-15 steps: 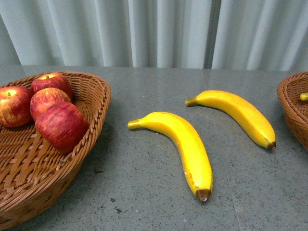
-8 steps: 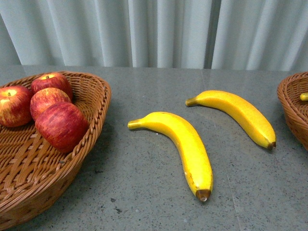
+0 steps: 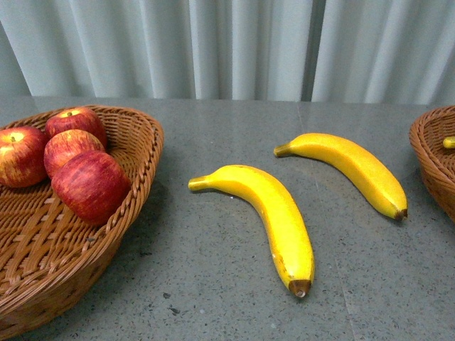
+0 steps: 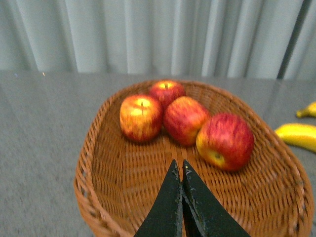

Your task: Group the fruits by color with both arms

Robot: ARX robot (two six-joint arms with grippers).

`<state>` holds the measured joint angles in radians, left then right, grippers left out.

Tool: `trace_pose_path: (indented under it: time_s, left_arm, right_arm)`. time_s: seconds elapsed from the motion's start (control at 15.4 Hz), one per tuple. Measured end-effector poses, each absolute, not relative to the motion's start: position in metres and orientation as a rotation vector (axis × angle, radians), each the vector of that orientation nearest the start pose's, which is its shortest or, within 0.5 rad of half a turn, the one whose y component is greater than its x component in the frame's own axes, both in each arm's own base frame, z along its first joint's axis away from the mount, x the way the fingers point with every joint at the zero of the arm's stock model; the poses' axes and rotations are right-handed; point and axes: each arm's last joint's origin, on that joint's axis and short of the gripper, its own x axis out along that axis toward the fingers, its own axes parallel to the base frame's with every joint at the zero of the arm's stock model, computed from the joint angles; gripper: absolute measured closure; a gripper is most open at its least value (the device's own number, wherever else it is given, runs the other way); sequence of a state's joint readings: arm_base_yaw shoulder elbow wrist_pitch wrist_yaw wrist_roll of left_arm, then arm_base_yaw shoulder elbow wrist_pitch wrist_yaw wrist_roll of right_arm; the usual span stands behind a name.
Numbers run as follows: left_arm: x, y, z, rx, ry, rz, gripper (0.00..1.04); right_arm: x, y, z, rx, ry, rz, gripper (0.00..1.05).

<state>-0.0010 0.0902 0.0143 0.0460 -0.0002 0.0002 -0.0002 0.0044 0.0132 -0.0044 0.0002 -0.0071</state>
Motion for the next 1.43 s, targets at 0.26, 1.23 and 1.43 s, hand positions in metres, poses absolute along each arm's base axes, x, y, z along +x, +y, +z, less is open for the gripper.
trace_pose_path:
  time_s: [0.26,1.23,1.43]
  left_arm:
    - [0.0975,-0.0001,0.1673,0.0,-0.001,0.0,1.03]
    - [0.0975,-0.0001,0.1672,0.0,0.0,0.0,0.07]
    - [0.0975,0.0,0.1672,0.0,0.0,0.0,0.07]
  right_arm:
    - [0.0972,0.0,0.1672,-0.007,-0.004,0.0,0.07]
    - [0.0972,0.0,0.1673,-0.007,-0.005,0.0,0.07]
    - [0.0972,0.0,0.1669,0.009,-0.001,0.008,0.07]
